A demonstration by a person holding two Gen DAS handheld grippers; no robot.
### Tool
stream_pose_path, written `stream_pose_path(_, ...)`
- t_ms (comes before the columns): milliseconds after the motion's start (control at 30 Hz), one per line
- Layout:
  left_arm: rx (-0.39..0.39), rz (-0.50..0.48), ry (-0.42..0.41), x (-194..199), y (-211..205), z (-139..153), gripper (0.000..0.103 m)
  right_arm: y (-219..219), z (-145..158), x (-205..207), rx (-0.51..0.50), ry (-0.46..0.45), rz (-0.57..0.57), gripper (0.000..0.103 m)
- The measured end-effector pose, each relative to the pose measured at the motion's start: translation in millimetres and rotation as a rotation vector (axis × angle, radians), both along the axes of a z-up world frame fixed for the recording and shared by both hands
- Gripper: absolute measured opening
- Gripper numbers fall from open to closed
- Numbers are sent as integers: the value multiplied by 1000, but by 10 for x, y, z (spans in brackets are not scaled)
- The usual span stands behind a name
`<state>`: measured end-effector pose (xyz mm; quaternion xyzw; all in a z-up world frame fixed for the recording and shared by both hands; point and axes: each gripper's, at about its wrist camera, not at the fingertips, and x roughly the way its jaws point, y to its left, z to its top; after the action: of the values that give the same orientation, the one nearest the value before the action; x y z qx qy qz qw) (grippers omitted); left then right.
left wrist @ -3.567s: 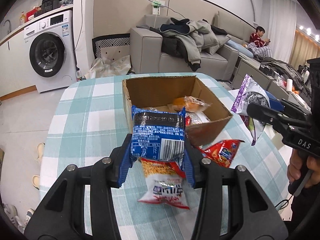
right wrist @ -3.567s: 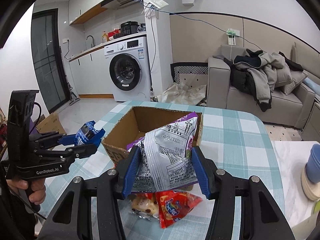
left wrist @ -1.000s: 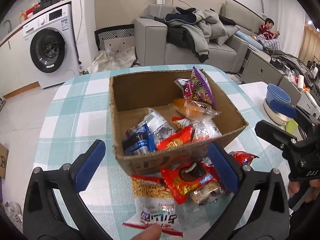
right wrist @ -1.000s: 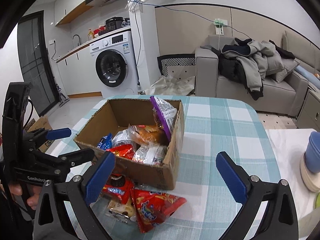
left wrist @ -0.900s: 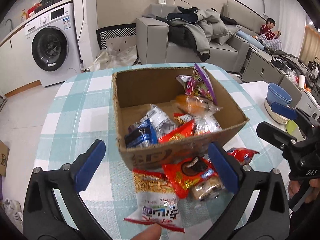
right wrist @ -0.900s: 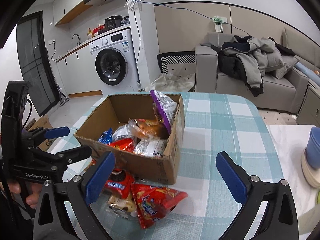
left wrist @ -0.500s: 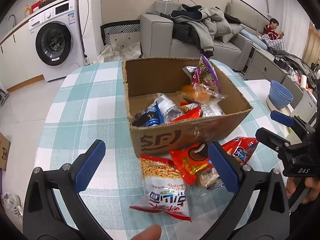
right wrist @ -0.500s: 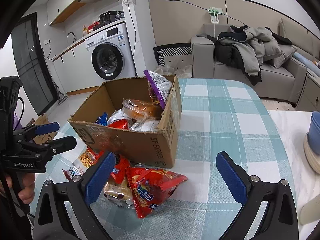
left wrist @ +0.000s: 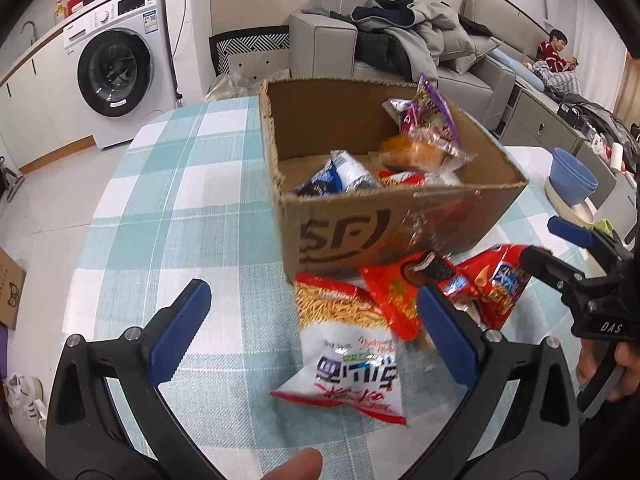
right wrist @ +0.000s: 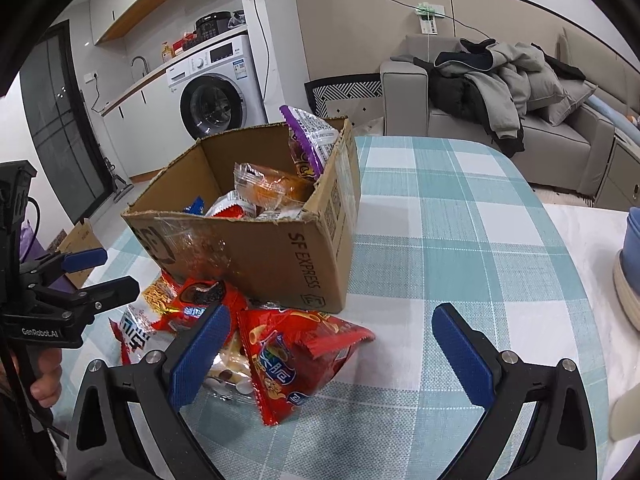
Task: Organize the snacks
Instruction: 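Move both grippers back toward the snacks beside the box, then grasp the red chip bag with the right gripper while the left grasps the white noodle-snack bag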
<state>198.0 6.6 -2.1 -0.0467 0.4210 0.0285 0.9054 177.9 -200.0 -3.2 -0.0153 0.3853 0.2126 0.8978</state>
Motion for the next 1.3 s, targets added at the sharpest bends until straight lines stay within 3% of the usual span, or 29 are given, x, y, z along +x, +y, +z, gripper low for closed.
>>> stream_pose_path(433, -17, 10, 51, -132, 74, -247, 102, 108, -303, 56, -59, 99, 42, 102)
stream_pose_path(900, 1, -21, 104, -81, -51, -447, 102, 2, -441, 182, -77, 127, -18, 102)
stream_pose_path(1200, 5, -59, 121, -54, -156, -512, 102, 80, -486, 171, -91, 128, 16, 102)
stream_pose_path(1300, -3, -58, 130, -49, -154, -536, 102, 90, -496, 168, -89, 126, 24, 97)
